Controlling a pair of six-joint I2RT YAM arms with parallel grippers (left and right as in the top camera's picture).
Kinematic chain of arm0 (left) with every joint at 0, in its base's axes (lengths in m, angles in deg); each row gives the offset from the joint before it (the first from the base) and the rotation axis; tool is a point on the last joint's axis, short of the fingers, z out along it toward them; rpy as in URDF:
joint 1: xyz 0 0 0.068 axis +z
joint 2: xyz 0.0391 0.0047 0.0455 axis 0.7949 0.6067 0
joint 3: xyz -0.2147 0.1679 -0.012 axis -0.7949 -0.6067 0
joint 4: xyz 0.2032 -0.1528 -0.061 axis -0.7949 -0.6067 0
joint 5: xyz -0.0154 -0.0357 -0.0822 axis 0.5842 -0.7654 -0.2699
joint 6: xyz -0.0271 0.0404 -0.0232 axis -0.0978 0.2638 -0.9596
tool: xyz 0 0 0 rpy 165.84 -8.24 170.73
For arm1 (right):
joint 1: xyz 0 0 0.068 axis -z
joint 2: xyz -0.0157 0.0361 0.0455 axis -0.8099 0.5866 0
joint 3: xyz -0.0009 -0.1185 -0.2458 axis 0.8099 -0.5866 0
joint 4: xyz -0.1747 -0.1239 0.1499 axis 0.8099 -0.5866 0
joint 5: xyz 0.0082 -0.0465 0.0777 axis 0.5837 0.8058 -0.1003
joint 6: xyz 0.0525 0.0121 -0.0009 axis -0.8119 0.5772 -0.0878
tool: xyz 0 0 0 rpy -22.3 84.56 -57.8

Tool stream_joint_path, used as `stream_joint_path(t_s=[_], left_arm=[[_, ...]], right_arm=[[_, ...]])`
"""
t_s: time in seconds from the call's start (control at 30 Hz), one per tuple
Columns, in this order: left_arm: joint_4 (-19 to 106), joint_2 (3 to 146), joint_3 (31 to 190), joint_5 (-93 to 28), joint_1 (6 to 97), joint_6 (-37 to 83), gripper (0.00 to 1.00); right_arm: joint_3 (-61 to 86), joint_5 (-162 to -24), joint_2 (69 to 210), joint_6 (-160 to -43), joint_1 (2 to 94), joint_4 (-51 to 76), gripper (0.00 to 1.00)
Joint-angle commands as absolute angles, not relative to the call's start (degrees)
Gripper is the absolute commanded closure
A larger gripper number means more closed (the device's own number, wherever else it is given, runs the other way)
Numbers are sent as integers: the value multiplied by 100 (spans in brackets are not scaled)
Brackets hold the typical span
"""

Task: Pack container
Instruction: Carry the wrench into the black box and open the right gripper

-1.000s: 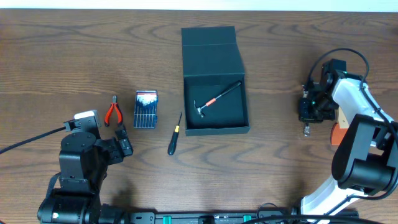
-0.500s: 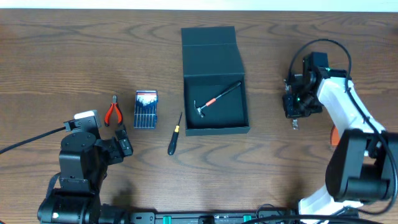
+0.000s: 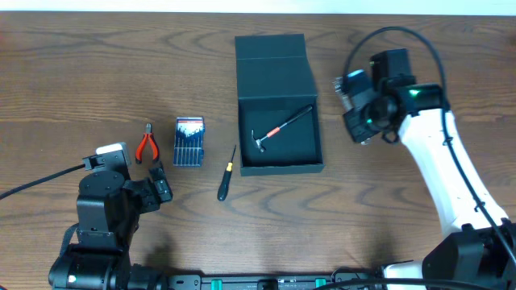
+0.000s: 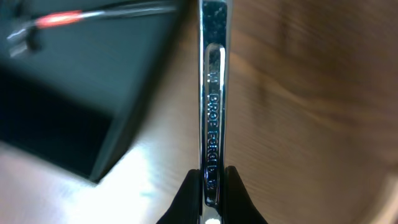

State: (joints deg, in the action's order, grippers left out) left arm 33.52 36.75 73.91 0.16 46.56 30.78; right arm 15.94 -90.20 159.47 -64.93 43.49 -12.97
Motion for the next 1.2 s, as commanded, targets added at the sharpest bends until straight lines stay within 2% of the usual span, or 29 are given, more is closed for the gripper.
stream_joint_path(t_s=[0.0,0.13,0.37,1.17], left_arm=[[3352,3680,7533,21,4673,3021,2],[3352,3680,7533,21,4673,3021,1],[3302,3680,7533,21,4673,3021,1],[3295,3680,7533,21,4673,3019,1]], right_arm=[[1756,-9428,15848,-5411,3840,-1367,99],[1756,-9444,15848,-4779,3254,-1345,99],[1756,-9446,15905,-4528,2664,-1023,99],[1754,-9612,17527,-4224,2603,-540,99]])
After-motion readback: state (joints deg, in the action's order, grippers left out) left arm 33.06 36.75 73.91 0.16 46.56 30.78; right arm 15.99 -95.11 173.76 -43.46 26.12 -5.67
